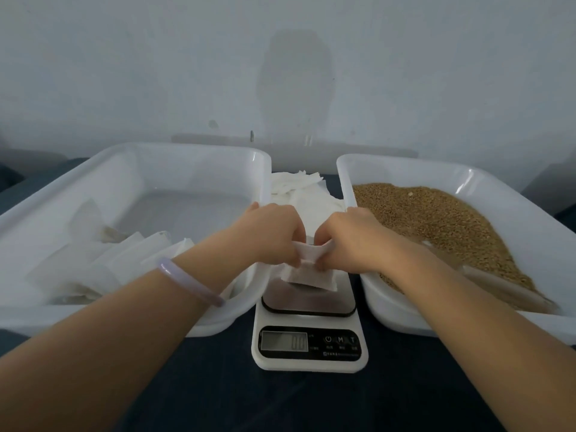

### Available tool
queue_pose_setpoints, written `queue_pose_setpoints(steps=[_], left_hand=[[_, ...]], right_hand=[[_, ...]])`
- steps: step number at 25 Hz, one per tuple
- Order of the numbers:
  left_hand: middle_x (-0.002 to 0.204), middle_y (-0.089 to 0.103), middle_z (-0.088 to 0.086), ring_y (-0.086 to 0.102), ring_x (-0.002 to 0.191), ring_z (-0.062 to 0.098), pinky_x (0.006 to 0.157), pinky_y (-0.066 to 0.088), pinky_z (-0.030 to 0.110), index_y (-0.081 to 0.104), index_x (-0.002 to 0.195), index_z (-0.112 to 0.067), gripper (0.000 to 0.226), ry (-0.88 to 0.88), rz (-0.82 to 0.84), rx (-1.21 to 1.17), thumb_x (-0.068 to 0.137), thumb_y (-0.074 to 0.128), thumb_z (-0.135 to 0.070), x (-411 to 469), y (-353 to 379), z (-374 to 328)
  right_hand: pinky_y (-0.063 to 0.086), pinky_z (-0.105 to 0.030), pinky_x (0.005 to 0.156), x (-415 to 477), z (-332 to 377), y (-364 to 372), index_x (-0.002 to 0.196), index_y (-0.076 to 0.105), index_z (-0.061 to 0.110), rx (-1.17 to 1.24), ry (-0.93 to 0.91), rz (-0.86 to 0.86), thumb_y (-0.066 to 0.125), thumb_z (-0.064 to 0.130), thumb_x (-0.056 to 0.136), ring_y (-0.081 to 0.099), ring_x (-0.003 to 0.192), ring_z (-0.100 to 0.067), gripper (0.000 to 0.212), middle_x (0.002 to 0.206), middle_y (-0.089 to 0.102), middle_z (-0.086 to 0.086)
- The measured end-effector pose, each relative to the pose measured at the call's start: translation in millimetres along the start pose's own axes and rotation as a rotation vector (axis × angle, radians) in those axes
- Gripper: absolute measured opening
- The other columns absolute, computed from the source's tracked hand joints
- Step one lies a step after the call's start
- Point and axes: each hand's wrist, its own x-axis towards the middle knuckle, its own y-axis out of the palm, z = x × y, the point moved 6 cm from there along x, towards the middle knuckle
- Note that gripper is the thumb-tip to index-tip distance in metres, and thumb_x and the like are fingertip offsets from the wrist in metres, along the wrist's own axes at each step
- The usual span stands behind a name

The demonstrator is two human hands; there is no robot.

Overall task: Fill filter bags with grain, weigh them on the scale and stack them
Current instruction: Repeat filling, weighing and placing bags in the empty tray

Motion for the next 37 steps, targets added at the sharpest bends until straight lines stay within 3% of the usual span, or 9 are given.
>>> queue_pose_setpoints(steps=[5, 8, 12, 16, 21, 24, 28, 32, 37], left_hand=[[0.068, 0.059, -0.004, 0.053, 0.069, 0.016, 0.065, 0.041, 0.028, 0.072, 0.081, -0.020, 0.020, -0.011, 0.029, -0.099, 0.078, 0.068, -0.040, 4.0, 0.8, 2.2], [0.060, 0.050, -0.007, 0.047, 0.062, 0.013, 0.060, 0.032, 0.028, 0.057, 0.062, -0.026, 0.019, -0.033, -0.023, -0.045, 0.079, 0.064, -0.029, 3.6, 2.2, 2.1], [0.060, 0.048, -0.008, 0.041, 0.057, 0.005, 0.053, 0.028, 0.027, 0.047, 0.054, -0.028, 0.032, -0.051, -0.060, -0.012, 0.081, 0.063, -0.026, 3.7, 0.2, 2.1], [0.056, 0.046, -0.007, 0.044, 0.056, 0.010, 0.050, 0.027, 0.026, 0.046, 0.048, -0.027, 0.037, -0.066, -0.004, 0.011, 0.076, 0.069, -0.025, 4.6, 2.2, 1.9], [0.075, 0.059, -0.011, 0.055, 0.076, 0.012, 0.065, 0.040, 0.029, 0.062, 0.079, -0.028, 0.033, -0.060, -0.014, -0.140, 0.071, 0.051, -0.058, -3.0, 2.4, -0.1], [0.101, 0.062, -0.015, 0.058, 0.101, 0.011, 0.090, 0.046, 0.032, 0.057, 0.111, -0.027, 0.036, -0.045, -0.051, -0.280, 0.076, 0.064, -0.037, -8.6, 0.5, 4.9], [0.101, 0.063, -0.013, 0.059, 0.102, 0.010, 0.092, 0.047, 0.031, 0.059, 0.111, -0.024, 0.059, -0.040, -0.062, -0.391, 0.058, 0.050, -0.049, -13.4, -3.9, 1.7], [0.101, 0.063, -0.011, 0.059, 0.104, 0.012, 0.092, 0.047, 0.031, 0.060, 0.112, -0.021, 0.048, -0.041, -0.047, -0.399, 0.069, 0.058, -0.041, -13.5, -2.7, 1.9], [0.095, 0.063, -0.017, 0.060, 0.102, 0.008, 0.091, 0.047, 0.028, 0.060, 0.106, -0.028, 0.060, -0.066, -0.044, -0.409, 0.053, 0.045, -0.052, -16.0, -4.4, -1.5]], right_hand=[[0.033, -0.029, 0.083, 1.5, -0.8, -1.7, 0.080, 0.051, 0.036, 0.007, -0.016, -0.197, 0.055, 0.033, 0.085, 0.056, 0.085, -0.018, 0.006, 0.080, 0.060, 0.010], [0.027, -0.029, 0.079, 0.5, -4.9, 3.0, 0.071, 0.056, 0.032, 0.069, 0.005, -0.191, 0.038, 0.062, 0.082, 0.046, 0.067, -0.015, 0.037, 0.062, 0.052, 0.011], [0.027, -0.029, 0.079, 2.3, -6.2, 2.2, 0.069, 0.056, 0.032, 0.077, 0.004, -0.188, 0.048, 0.045, 0.087, 0.045, 0.069, -0.017, 0.024, 0.060, 0.049, 0.012], [0.021, -0.027, 0.078, 1.6, -4.0, 3.0, 0.059, 0.056, 0.027, 0.081, 0.019, -0.136, 0.029, 0.059, 0.068, 0.040, 0.062, -0.010, 0.043, 0.056, 0.049, 0.009], [0.035, -0.029, 0.089, -1.3, -7.4, 2.6, 0.082, 0.067, 0.027, 0.225, 0.071, -0.088, 0.052, 0.060, 0.066, 0.055, 0.082, -0.009, 0.040, 0.078, 0.064, 0.010], [0.045, -0.029, 0.089, -3.9, -15.4, 0.3, 0.099, 0.063, 0.024, 0.472, 0.091, -0.140, 0.075, 0.046, 0.065, 0.058, 0.095, -0.010, 0.042, 0.096, 0.064, 0.011], [0.045, -0.024, 0.082, -4.3, -19.1, 2.4, 0.098, 0.062, 0.026, 0.542, 0.091, -0.140, 0.078, 0.034, 0.068, 0.059, 0.095, -0.007, 0.035, 0.095, 0.064, 0.014], [0.046, -0.025, 0.085, -4.9, -19.7, 3.0, 0.095, 0.063, 0.028, 0.560, 0.098, -0.133, 0.077, 0.033, 0.067, 0.059, 0.096, -0.007, 0.032, 0.094, 0.065, 0.015], [0.048, -0.031, 0.089, -5.8, -18.9, 2.9, 0.096, 0.064, 0.026, 0.573, 0.106, -0.121, 0.078, 0.034, 0.066, 0.059, 0.097, -0.008, 0.034, 0.095, 0.065, 0.014]])
